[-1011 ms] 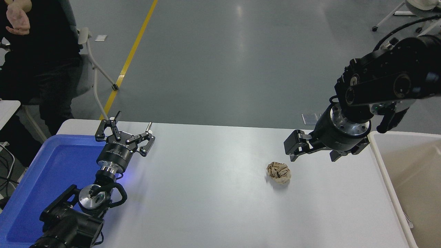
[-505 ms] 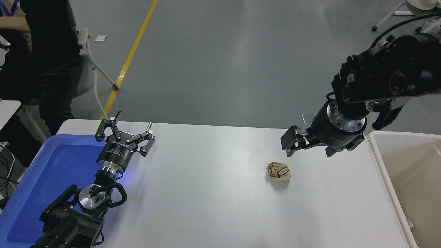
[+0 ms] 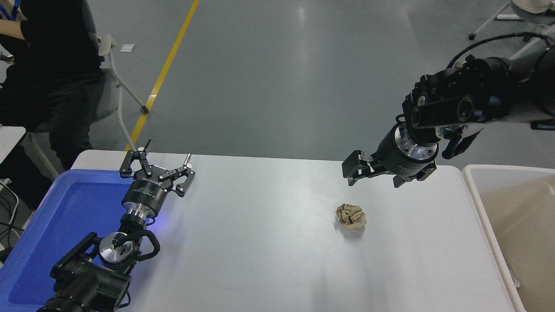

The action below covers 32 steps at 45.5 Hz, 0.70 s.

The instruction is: Pick up paper ball place in dustbin

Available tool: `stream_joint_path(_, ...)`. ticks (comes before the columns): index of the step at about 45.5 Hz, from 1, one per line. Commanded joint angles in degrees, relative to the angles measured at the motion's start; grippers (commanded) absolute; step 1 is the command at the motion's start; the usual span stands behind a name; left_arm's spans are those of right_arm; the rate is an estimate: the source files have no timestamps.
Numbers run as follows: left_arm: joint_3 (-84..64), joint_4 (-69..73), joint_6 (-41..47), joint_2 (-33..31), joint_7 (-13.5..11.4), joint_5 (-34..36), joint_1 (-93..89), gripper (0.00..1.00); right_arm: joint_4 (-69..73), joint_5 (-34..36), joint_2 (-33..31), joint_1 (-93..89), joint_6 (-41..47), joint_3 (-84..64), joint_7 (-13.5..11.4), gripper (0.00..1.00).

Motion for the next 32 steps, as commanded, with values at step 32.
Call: stream_joint_path(32, -0.02, 0.00, -0.03, 0.00, 0.00, 0.02, 0.00, 0.99, -35.71, -1.37, 1.07, -38.33, -11.10, 2.97, 0.61, 1.00)
